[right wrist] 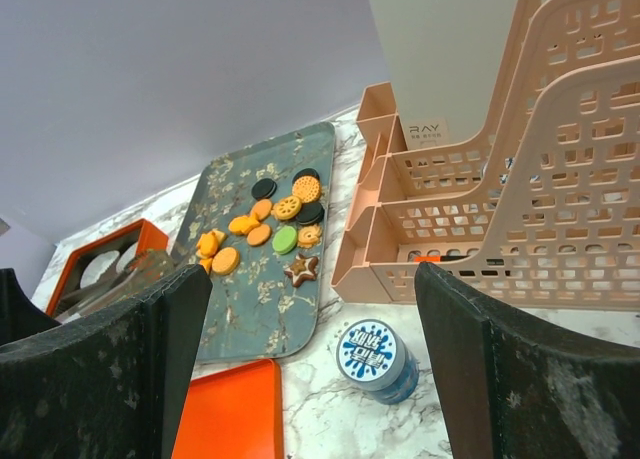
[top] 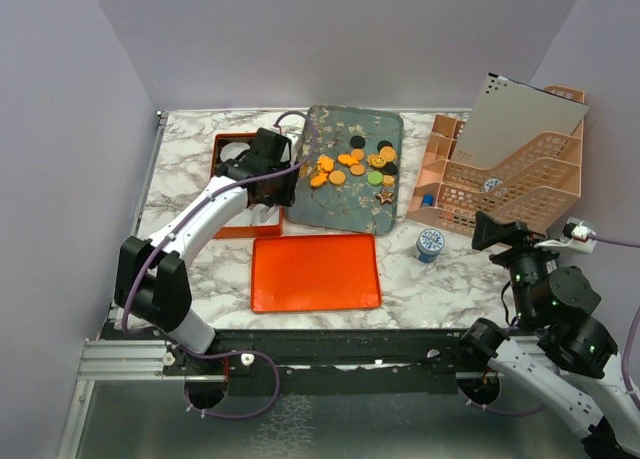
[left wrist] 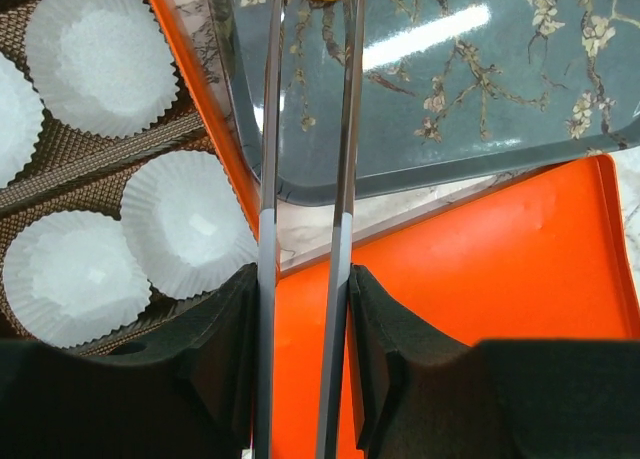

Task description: Pack the cookies

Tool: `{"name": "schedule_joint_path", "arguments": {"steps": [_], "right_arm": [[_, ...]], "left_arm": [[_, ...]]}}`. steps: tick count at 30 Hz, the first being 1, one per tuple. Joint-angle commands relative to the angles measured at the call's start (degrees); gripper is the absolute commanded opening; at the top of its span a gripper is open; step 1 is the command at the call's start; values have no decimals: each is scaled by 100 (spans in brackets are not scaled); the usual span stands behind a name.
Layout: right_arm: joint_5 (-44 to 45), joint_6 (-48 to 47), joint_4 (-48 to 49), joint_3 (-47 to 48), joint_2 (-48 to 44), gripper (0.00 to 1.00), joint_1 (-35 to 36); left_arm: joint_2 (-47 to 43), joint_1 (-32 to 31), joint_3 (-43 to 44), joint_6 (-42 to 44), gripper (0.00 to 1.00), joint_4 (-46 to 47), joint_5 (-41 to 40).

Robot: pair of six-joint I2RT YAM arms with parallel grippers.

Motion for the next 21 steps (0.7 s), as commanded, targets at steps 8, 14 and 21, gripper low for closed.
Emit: {"name": "schedule_joint_path", "arguments": {"steps": [8, 14, 21], "right_arm": [[135, -72, -86, -59, -146, 91, 8], [137, -64, -82, -57, -165, 91, 7], [141, -55, -86, -68, -184, 91, 7]], "left_arm": [[545, 20, 581, 327, 52, -137, 241], [752, 29, 716, 435, 52, -176, 244], [942, 29, 799, 562, 52, -175, 285]]}}
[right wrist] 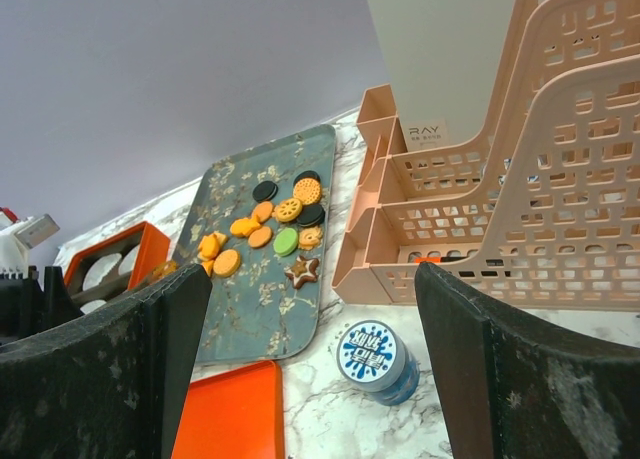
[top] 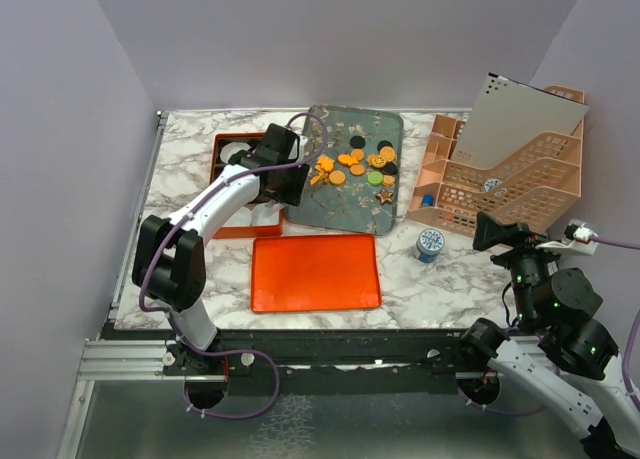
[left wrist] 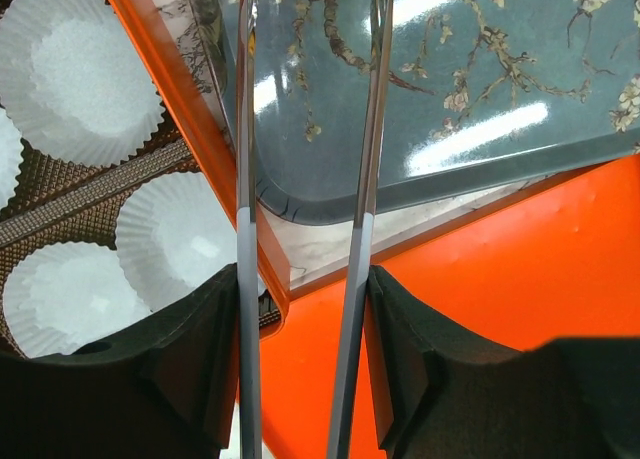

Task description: Pack the cookies

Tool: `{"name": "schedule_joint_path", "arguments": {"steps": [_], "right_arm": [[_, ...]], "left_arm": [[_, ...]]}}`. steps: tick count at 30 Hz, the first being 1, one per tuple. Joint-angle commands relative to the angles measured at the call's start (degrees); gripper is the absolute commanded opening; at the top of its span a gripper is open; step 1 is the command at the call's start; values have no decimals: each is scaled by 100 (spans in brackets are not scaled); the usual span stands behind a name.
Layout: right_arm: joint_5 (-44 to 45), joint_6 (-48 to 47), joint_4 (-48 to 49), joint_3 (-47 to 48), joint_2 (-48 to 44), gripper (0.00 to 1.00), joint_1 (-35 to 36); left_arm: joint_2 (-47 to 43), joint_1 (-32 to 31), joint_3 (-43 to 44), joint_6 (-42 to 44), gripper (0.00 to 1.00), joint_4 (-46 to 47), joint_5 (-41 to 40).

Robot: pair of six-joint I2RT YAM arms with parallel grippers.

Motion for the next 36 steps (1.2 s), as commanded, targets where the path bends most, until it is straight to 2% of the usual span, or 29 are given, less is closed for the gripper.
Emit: {"name": "schedule_joint_path", "arguments": {"steps": [1, 11, 13, 20, 30, 36], "right_arm": [[128, -53, -89, -52, -78, 91, 7], [152, -20, -123, -50, -91, 91, 7], [154, -18, -124, -52, -100, 91, 7], [159, -1, -140, -40, -122, 91, 7], [170, -40, -308, 106, -192, 91, 7], [189, -80, -474, 218, -214, 91, 7]], "left_arm": [[133, 25, 284, 171, 52, 51, 208], [337, 25, 331, 194, 49, 33, 428], [308, 25, 300, 208, 46, 33, 389], [38, 25, 283, 147, 24, 28, 263], [-767, 25, -82, -158, 0, 62, 25], [-1226, 104, -378, -380, 0, 187, -102]]}}
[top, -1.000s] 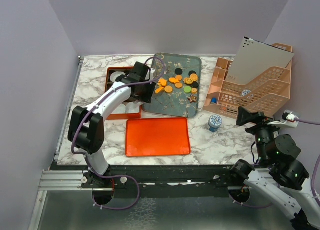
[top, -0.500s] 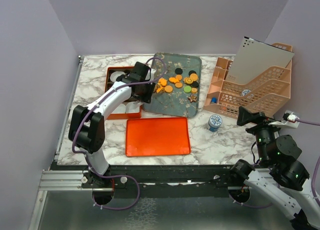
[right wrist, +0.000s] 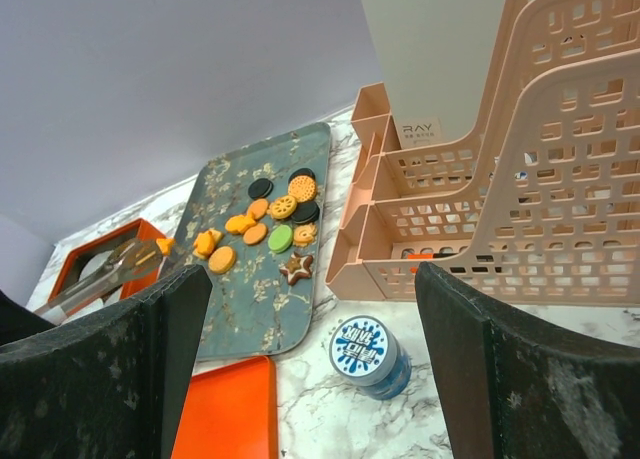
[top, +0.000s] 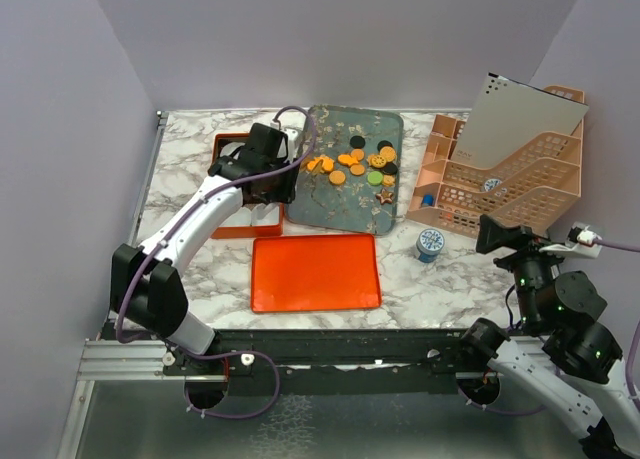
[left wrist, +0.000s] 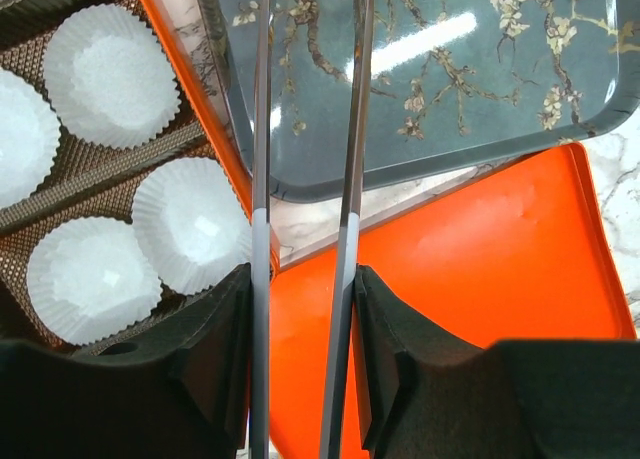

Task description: Pack the cookies

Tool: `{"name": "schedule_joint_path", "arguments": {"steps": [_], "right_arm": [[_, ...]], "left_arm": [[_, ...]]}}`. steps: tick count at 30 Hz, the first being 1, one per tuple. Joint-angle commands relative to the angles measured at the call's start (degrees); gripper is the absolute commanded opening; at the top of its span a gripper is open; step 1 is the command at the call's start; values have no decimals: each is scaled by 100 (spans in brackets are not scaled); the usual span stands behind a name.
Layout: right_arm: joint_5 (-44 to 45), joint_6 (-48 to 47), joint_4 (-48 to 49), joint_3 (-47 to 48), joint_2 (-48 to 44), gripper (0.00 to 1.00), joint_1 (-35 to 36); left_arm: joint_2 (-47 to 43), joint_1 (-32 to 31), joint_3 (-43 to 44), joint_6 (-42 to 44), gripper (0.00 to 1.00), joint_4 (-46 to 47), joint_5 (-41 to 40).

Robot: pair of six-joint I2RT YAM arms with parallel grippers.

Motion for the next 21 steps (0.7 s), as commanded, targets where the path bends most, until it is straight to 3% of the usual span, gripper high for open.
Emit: {"name": "schedule_joint_path", "arguments": {"steps": [1, 12, 21], "right_arm": [[181, -79, -294, 197, -110, 91, 7], [151, -45, -351, 151, -347, 91, 9], [142, -62, -351, 150, -275, 91, 7]], "left_arm": [[-459, 123, -220, -302, 0, 242, -280], [-685, 938, -243, -1005, 0, 677, -952], [-116, 1715, 4, -1581, 0, 719, -1062]]}}
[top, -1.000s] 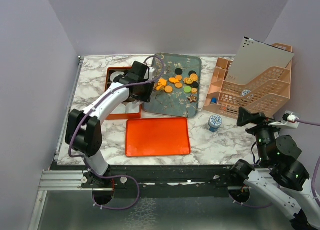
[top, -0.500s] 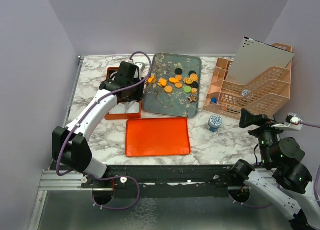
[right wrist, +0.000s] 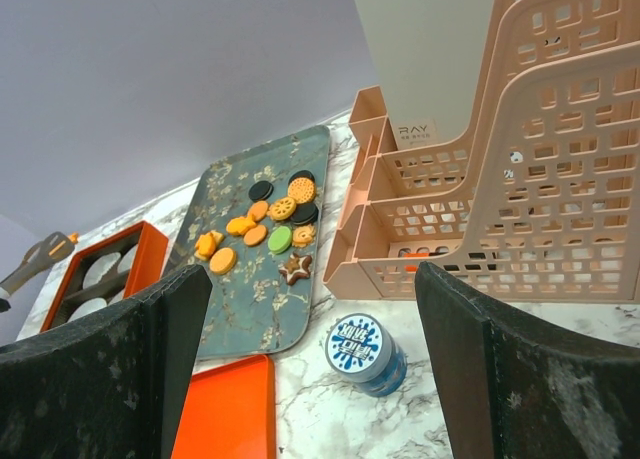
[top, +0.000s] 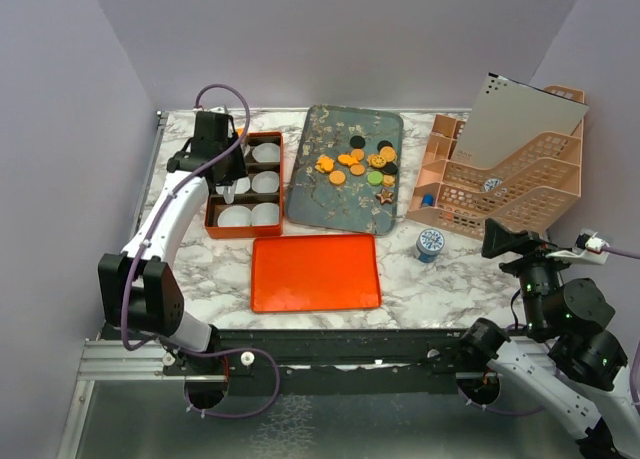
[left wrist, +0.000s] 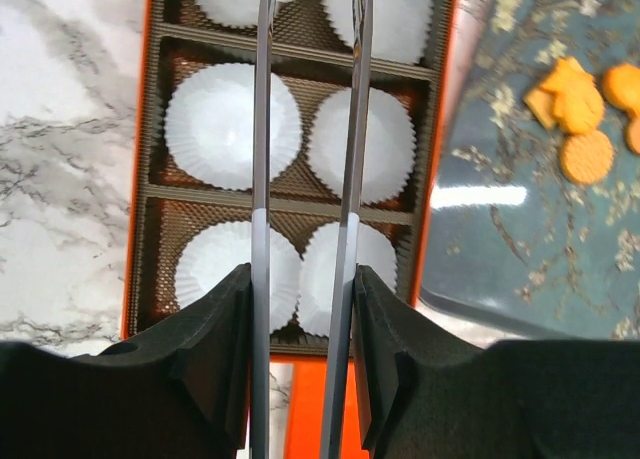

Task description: Pack the cookies

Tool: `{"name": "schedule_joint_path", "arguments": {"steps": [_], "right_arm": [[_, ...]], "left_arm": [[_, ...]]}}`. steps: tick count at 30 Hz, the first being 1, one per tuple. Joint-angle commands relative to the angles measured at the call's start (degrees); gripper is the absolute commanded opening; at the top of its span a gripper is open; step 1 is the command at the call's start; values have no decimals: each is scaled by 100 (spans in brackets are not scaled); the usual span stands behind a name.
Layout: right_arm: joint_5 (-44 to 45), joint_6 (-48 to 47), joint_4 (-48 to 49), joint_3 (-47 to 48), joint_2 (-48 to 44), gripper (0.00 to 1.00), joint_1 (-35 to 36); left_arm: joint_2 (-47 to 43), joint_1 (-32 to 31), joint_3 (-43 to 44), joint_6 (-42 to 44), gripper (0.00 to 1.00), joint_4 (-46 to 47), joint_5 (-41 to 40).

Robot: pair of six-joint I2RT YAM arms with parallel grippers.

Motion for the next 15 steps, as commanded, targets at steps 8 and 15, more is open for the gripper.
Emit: {"name": "schedule_joint_path", "arguments": {"steps": [8, 15], "right_arm": [[209, -62, -109, 79, -4, 91, 11], [242, -87, -99, 75, 40, 91, 8]], "left_arm": [[896, 524, 470, -534, 0, 244, -129], [1293, 596, 710, -543, 0, 236, -94]]}}
